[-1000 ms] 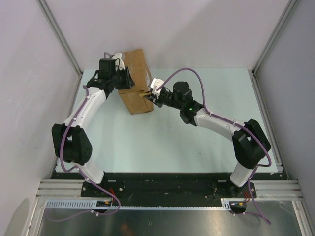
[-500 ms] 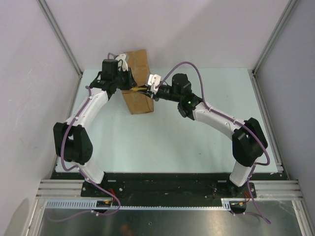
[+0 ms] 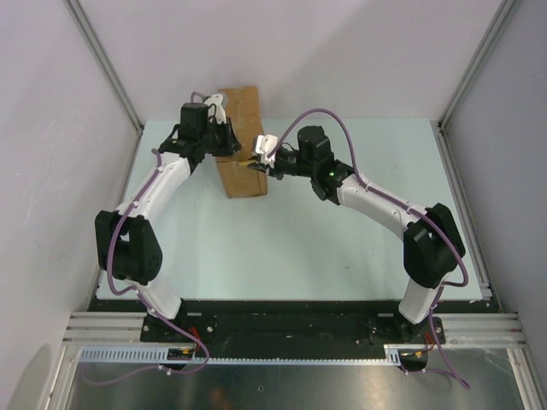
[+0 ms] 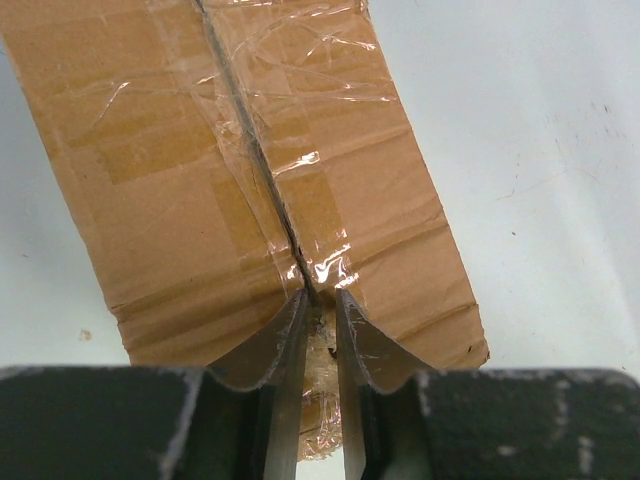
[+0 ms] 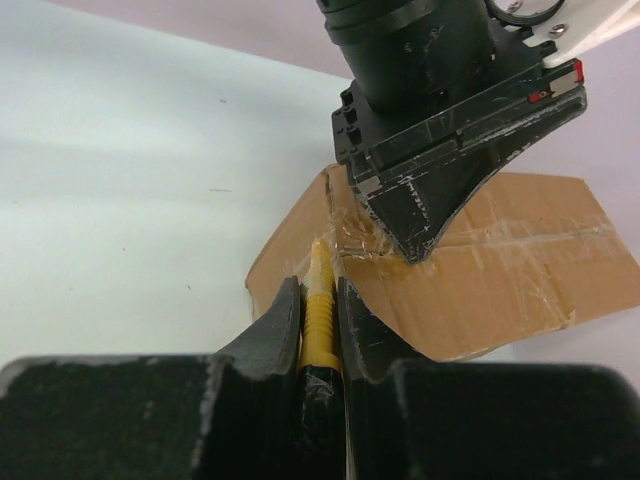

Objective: Unpack the express box
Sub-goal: Cut the express box at the center of the board.

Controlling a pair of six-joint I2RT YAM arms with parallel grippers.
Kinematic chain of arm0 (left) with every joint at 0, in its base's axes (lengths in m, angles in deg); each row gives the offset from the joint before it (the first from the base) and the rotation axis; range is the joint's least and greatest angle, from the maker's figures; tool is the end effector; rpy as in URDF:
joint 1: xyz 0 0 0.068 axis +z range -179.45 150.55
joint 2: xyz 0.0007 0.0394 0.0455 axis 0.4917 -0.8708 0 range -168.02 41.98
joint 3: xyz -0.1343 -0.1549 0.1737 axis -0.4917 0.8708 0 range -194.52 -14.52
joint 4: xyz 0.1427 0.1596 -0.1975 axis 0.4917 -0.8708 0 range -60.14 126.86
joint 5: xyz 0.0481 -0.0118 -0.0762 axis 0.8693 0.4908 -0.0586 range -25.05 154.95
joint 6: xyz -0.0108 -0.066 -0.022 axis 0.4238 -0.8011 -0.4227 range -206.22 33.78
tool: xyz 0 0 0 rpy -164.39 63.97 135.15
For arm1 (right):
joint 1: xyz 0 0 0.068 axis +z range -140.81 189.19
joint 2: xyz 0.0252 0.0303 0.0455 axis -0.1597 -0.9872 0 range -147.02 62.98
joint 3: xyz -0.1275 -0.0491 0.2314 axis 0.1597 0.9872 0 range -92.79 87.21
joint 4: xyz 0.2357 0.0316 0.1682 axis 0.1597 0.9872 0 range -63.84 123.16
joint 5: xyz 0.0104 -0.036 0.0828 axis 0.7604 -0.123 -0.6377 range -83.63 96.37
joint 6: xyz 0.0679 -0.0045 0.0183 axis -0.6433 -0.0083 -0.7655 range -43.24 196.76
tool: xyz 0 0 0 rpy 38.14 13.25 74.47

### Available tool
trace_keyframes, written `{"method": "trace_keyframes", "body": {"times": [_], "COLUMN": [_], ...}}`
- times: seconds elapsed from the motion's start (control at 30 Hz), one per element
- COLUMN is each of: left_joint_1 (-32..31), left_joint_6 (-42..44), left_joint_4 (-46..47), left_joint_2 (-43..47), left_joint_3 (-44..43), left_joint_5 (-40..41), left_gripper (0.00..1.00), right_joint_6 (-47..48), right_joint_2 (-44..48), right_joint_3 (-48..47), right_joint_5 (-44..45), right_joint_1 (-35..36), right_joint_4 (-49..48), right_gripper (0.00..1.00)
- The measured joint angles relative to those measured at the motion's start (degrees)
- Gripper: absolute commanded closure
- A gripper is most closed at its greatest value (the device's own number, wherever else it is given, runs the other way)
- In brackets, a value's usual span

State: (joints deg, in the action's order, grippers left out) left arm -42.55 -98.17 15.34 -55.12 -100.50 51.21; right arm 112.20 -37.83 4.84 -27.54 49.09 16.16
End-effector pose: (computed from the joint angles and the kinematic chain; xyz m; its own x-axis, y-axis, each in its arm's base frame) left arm 0.4298 -0.1140 0.3068 -0.5998 -0.0669 -0.7973 0.2972 0.9066 -0.2996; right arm 0.3404 0.3266 0.3201 0.4623 -0.2407 -0.8534 -0.8440 0.1757 -0.5067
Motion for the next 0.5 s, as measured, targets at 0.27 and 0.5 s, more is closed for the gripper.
{"method": "trace_keyframes", "body": {"times": [0.27,0.5], "left_joint_1": [0.0,0.0], "left_joint_6": [0.09,0.46], "left_joint_4": [0.02,0.02], "left_joint_2": [-0.04,-0.04], "left_joint_3": [0.0,0.0], "left_joint_5": [0.0,0.0], "left_gripper": [0.78,0.78], "right_joint_6": [0.81,0.7], "right_joint_2": [0.0,-0.02], "right_joint_3": [0.0,0.0], "right_joint_5": [0.5,0.94], "right_joint_1": [0.09,0.09], "right_joint_4": [-0.83,-4.04], "right_gripper": [1.0,1.0]}}
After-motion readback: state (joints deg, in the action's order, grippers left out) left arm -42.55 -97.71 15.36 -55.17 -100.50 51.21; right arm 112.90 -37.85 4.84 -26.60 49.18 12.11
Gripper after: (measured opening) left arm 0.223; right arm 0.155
